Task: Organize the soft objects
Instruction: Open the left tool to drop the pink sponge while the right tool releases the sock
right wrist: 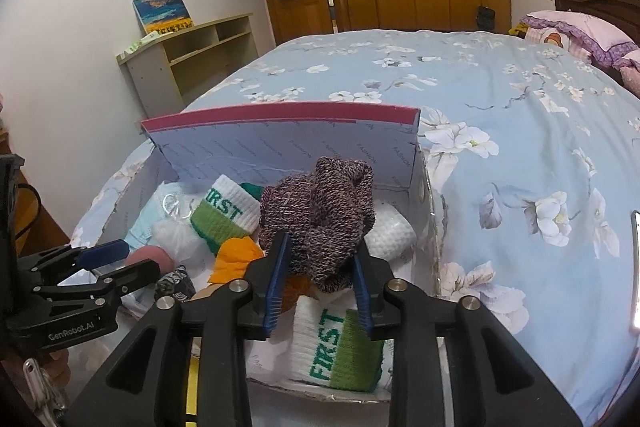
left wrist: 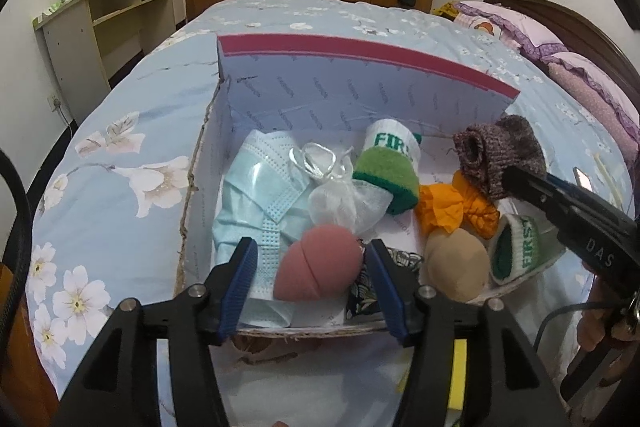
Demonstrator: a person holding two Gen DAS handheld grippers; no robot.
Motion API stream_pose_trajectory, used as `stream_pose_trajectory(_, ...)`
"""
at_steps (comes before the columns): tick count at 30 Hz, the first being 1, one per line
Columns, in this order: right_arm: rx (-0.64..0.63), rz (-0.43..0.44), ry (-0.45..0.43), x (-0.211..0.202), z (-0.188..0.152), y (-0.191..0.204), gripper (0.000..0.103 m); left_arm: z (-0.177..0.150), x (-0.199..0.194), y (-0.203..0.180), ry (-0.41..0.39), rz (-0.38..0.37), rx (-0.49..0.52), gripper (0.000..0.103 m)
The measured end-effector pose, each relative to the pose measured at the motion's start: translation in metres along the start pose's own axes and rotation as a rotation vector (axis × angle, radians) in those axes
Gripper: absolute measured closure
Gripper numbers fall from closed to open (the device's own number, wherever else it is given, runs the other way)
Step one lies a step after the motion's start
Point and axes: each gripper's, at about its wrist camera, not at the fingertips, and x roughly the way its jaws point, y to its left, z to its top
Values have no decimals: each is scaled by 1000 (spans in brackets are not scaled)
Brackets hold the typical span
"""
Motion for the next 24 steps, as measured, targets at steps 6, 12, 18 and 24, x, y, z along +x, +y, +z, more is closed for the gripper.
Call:
stream_pose_trajectory(6, 4, 0, -26, -11, 1, 1, 64, -1, -12, -1, -16, -17, -6, 39)
stream_pose_trajectory(12, -9, -6, -41, -24, 2, 5, 59, -5, -24, -2, -28, -25, -8, 37)
stream_pose_trajectory(18, 0, -7, -42, -39, -1, 6, 59, -12, -37, -4, -35, -42, -3, 37)
stream_pose_trajectory(24, 4, -7, -43, -56, -12, 7, 59, -19, -48, -11, -36, -54, 11, 37)
